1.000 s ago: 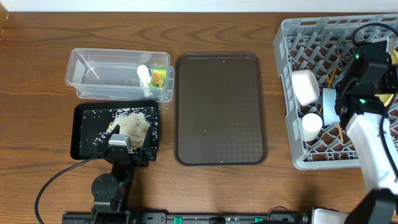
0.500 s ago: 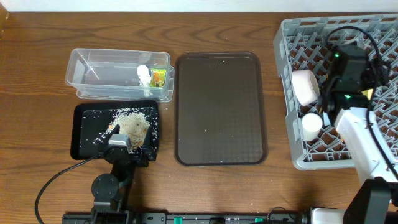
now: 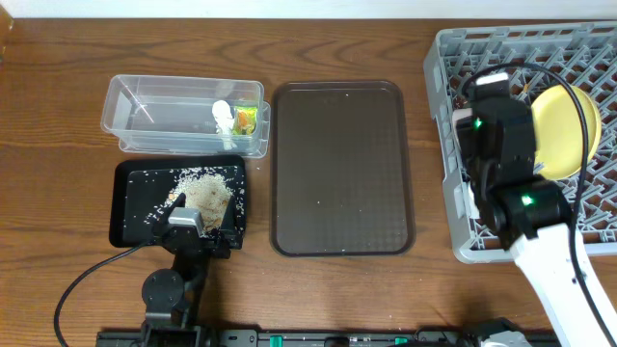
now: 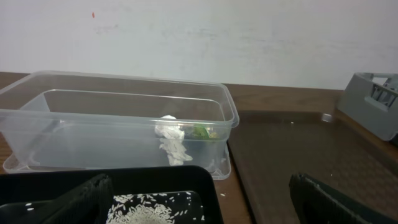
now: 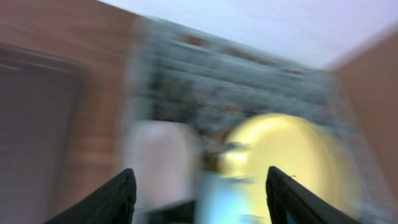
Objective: Sort waste into correct bins and load items into the dishwasher rack
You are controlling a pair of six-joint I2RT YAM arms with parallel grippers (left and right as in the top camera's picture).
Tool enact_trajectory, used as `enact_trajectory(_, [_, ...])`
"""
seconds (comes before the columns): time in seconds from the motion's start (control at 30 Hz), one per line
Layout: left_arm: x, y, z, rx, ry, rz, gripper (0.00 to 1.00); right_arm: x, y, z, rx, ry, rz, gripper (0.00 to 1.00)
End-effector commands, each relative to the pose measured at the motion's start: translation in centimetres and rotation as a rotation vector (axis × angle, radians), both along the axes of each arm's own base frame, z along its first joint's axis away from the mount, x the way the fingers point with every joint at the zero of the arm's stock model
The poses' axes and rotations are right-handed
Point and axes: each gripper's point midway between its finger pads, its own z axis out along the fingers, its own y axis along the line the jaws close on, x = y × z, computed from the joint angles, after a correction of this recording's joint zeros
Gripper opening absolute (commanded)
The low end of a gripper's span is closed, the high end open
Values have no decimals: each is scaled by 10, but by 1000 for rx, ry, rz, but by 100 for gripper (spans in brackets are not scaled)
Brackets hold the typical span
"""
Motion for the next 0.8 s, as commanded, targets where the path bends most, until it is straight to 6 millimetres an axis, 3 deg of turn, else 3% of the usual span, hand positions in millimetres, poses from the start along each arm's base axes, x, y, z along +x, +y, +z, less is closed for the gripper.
enact_trajectory(0.0, [0, 1, -8, 10, 17, 3, 93, -23, 97, 5, 475, 76, 263, 63])
enact_trajectory(0.1, [0, 1, -8, 10, 17, 3, 93, -52, 157, 8, 636, 179, 471, 70])
enact_trajectory(0.23, [0, 1, -8, 10, 17, 3, 93, -73, 194, 16, 663, 196, 609, 88])
enact_trajectory(0.27, [0, 1, -8, 10, 17, 3, 93, -76, 201, 20, 666, 185, 635, 99])
enact_trajectory(0.47, [0, 1, -8, 10, 17, 3, 93, -84, 221, 37, 711, 148, 730, 99])
enact_trajectory(0.6, [0, 1, -8, 10, 17, 3, 93, -93, 213, 17, 689, 243, 691, 99])
enact_trajectory(0.77, [0, 1, -8, 10, 17, 3, 93, -79, 194, 19, 681, 204, 619, 99])
